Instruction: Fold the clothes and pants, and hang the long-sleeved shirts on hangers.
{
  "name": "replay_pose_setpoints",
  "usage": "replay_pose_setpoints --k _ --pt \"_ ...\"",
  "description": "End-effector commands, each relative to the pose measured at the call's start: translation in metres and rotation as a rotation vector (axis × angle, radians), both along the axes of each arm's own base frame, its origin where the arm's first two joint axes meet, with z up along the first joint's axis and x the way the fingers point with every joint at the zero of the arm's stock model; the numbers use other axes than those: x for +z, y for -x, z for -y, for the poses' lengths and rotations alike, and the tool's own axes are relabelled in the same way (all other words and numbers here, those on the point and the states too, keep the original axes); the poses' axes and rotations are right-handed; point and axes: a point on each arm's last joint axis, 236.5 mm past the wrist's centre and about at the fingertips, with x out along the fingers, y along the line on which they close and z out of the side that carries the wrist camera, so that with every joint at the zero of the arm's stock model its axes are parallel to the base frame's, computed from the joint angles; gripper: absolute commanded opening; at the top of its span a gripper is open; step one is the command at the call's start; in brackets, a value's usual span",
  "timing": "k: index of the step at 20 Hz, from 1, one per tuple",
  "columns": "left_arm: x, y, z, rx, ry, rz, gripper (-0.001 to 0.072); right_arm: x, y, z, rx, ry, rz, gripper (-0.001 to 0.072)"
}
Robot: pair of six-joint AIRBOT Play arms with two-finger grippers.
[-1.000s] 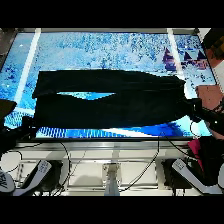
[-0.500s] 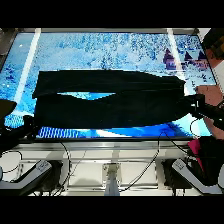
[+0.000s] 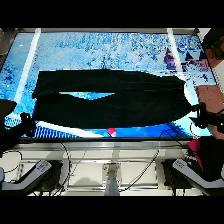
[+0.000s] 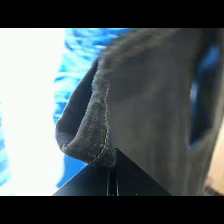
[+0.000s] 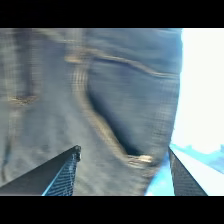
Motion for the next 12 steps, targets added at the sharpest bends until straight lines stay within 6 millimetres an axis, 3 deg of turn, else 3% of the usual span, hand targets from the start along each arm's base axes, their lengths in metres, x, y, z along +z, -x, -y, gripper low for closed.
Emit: replay_pose_setpoints --k 1,4,10,11,12 --pt "0.026 -0.007 0.004 -0.05 -0.071 0.085 0.0008 -0.03 0.02 0.01 -0.049 -0.059 -0.1 0.0608" --pt "0.035 -0.007 0.003 -0.051 -0.097 0.103 0.0009 -0.053 0.015 0.003 -0.065 -0.138 -0.125 0.0608" --pt "0.035 -0.007 0.004 -0.053 -0.094 0.103 0.001 -0.078 -0.025 -0.001 -0.119 -0.139 -0.071 0.0582" --pt "0.035 -0.007 0.004 -0.053 -0.094 0.103 0.001 -0.082 -0.029 -0.002 -0.122 -0.135 -0.071 0.0565" --pt "0.035 -0.007 0.003 -0.053 -0.094 0.104 0.001 -0.084 -0.033 -0.004 -0.117 -0.131 -0.071 0.0451"
